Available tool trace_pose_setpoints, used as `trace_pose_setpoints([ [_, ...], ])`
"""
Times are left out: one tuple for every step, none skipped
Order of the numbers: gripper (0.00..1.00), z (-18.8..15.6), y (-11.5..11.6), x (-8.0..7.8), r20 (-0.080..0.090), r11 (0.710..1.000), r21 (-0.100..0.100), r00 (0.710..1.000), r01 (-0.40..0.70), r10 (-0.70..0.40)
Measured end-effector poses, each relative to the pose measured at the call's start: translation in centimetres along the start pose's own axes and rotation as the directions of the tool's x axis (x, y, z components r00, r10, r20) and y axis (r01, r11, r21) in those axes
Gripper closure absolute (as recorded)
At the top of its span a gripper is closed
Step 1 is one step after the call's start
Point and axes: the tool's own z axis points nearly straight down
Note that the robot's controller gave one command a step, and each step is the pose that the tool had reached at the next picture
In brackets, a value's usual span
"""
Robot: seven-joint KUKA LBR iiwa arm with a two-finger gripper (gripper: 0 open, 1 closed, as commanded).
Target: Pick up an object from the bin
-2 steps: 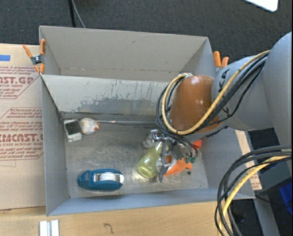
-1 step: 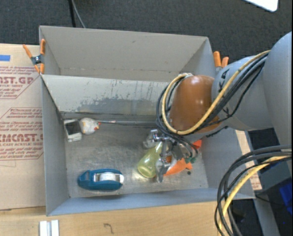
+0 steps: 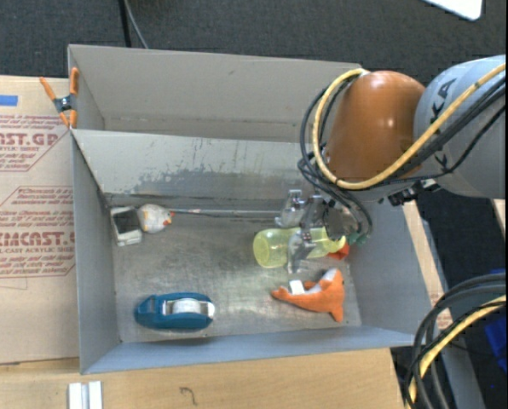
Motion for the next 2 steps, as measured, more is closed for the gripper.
trace_pose_setpoints([
  [1.0, 0.0, 0.0, 0.0, 0.0, 1.0, 0.0, 1.0, 0.0, 0.0],
  [1.0, -4.3, -0.3, -0.4, -0.005, 1.0, 0.0, 1.0, 0.012, -0.012],
])
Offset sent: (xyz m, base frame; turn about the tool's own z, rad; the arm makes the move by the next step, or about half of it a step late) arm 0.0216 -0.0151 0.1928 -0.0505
